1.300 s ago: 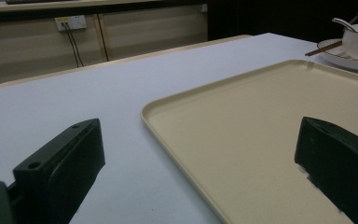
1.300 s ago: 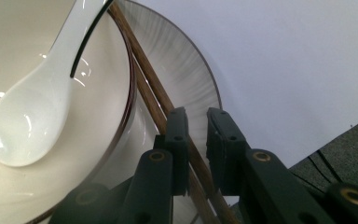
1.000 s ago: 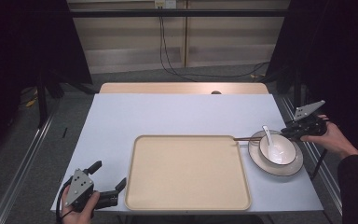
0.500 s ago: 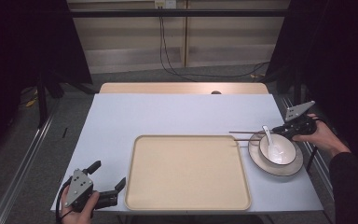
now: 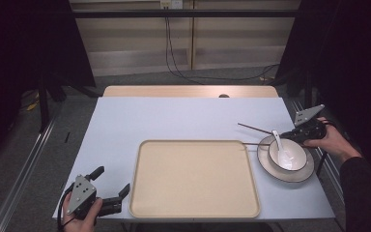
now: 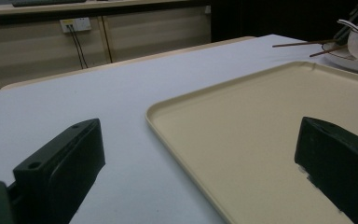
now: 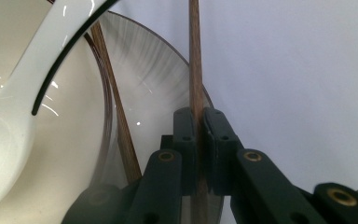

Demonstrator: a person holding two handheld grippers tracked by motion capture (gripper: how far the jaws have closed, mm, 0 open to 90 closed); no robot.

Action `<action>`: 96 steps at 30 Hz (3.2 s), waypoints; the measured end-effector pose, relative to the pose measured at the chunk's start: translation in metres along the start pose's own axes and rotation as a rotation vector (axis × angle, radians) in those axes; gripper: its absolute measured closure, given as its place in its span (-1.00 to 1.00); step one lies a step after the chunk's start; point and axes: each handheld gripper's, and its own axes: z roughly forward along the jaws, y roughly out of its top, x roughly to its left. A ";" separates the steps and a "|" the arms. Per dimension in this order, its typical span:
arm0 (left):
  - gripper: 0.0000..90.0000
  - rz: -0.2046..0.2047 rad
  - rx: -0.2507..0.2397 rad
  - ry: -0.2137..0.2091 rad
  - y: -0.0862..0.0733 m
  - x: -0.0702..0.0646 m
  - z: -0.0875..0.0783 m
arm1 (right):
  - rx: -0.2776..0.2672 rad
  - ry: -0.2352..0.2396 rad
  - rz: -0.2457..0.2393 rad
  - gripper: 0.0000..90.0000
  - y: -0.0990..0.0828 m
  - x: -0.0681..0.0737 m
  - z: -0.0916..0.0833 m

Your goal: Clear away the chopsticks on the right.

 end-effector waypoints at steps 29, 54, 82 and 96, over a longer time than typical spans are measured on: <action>-0.96 0.042 -0.038 -0.002 0.003 0.003 -0.002 | -0.041 -0.059 0.312 0.88 -0.012 0.011 -0.046; -0.96 0.034 -0.062 -0.009 0.004 0.002 -0.001 | -0.198 -0.144 0.597 0.88 -0.018 0.076 -0.092; -0.96 0.031 -0.057 -0.019 0.003 0.000 0.000 | -0.227 -0.124 0.680 0.88 0.031 0.198 -0.054; -0.96 0.027 -0.051 -0.019 0.002 0.001 0.002 | -0.197 -0.127 0.728 0.88 0.069 0.218 -0.024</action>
